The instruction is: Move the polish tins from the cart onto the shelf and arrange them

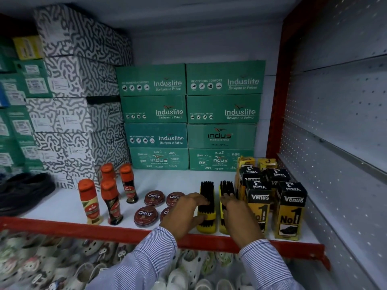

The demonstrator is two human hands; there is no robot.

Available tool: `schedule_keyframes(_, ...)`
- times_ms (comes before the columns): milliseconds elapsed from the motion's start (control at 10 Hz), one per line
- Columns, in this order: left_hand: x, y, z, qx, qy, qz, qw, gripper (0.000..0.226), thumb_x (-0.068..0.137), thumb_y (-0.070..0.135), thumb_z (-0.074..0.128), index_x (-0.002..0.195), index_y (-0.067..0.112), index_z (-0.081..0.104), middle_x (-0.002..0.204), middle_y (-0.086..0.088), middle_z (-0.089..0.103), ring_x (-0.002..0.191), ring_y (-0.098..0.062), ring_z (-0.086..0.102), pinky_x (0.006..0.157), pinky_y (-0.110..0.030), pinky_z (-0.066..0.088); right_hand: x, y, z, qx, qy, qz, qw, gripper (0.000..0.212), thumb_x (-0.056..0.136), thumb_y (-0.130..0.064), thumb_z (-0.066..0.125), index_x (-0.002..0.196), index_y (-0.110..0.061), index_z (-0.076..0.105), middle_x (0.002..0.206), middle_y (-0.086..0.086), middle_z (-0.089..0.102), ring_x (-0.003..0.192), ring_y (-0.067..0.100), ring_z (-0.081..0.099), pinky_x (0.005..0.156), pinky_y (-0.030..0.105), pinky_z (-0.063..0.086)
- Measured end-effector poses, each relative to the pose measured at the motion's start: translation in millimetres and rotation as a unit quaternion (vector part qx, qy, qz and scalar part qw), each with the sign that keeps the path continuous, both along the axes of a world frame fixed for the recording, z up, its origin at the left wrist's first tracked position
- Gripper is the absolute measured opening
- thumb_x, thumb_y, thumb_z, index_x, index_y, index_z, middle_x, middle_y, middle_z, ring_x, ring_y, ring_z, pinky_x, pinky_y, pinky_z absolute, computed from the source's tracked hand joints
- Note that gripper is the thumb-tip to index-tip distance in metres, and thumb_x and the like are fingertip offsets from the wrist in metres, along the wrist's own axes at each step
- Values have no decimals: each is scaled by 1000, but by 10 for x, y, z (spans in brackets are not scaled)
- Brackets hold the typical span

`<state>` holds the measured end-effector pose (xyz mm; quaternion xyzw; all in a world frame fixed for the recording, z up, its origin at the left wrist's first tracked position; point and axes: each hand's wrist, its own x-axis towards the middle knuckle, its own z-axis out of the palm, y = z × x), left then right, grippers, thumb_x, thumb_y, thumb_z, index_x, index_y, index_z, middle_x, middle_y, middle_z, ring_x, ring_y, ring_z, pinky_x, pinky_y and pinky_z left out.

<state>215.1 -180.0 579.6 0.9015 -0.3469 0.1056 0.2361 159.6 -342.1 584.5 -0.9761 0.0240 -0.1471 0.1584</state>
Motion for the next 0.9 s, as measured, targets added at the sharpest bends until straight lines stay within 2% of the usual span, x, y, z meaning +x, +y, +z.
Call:
schedule_keyframes(100, -12, 8, 17, 18, -3, 1, 1000, 45, 85, 20, 71, 129, 20, 62, 138, 1, 61, 126, -16, 57, 109, -29, 43, -57, -18, 96, 3, -30, 17, 999, 53, 88, 7, 53, 136, -15, 50, 146, 6, 49, 134, 22, 47, 107, 34, 43)
schedule_keyframes(200, -71, -30, 83, 27, -16, -8, 999, 45, 87, 23, 69, 131, 21, 61, 145, 2, 55, 132, -15, 52, 112, -28, 39, -205, -89, 306, 12, -90, 67, 994, 58, 90, 9, 49, 143, -14, 43, 156, 4, 36, 146, 15, 29, 117, 23, 18)
schedule_keyframes(300, -222, -210, 263, -17, -54, -27, 998, 42, 89, 24, 64, 131, 23, 60, 145, 5, 54, 134, -12, 49, 114, -27, 39, -480, -269, 556, 37, -165, 59, 984, 52, 95, 5, 46, 142, -17, 45, 154, -3, 37, 145, 9, 27, 119, 23, 16)
schedule_keyframes(400, -380, -540, 454, -74, -89, -59, 991, 43, 93, 27, 61, 135, 24, 56, 145, 5, 54, 133, -10, 49, 116, -25, 36, -720, -528, 696, 54, -211, -13, 976, 47, 96, -2, 50, 140, -17, 48, 151, -2, 43, 143, 13, 33, 118, 26, 20)
schedule_keyframes(500, -445, -861, 522, -91, -87, -76, 989, 47, 94, 34, 61, 139, 26, 51, 148, 6, 51, 136, -9, 46, 117, -27, 36, -773, -772, 671, 53, -174, -67, 981, 36, 97, -11, 52, 133, -16, 57, 145, 3, 52, 142, 22, 36, 117, 31, 22)
schedule_keyframes(600, -438, -1051, 507, -76, -79, -62, 992, 47, 93, 35, 61, 138, 26, 52, 147, 5, 52, 134, -10, 47, 116, -30, 38, -758, -851, 600, 57, -121, -92, 987, 22, 95, -17, 55, 114, -18, 67, 126, 7, 64, 123, 27, 54, 107, 43, 45)
schedule_keyframes(700, -389, -1111, 479, -72, -78, -53, 993, 38, 92, 26, 64, 130, 21, 61, 136, 3, 61, 126, -11, 54, 111, -24, 41, -696, -878, 549, 63, -124, -103, 985, 25, 96, -13, 55, 116, -16, 67, 131, 9, 62, 127, 25, 51, 109, 36, 40)
schedule_keyframes(800, -388, -1090, 487, -72, -80, -46, 993, 35, 92, 22, 65, 127, 21, 63, 133, 4, 64, 122, -10, 57, 105, -16, 39, -664, -878, 559, 72, -118, -95, 986, 28, 95, -10, 54, 119, -18, 67, 134, 9, 60, 126, 24, 50, 102, 30, 42)
schedule_keyframes(900, -401, -1100, 505, -73, -78, -54, 993, 37, 92, 24, 64, 129, 21, 61, 136, 3, 62, 125, -12, 55, 111, -26, 42, -673, -890, 578, 78, -129, -100, 984, 27, 96, -10, 53, 119, -18, 66, 136, 10, 59, 125, 25, 50, 101, 30, 43)
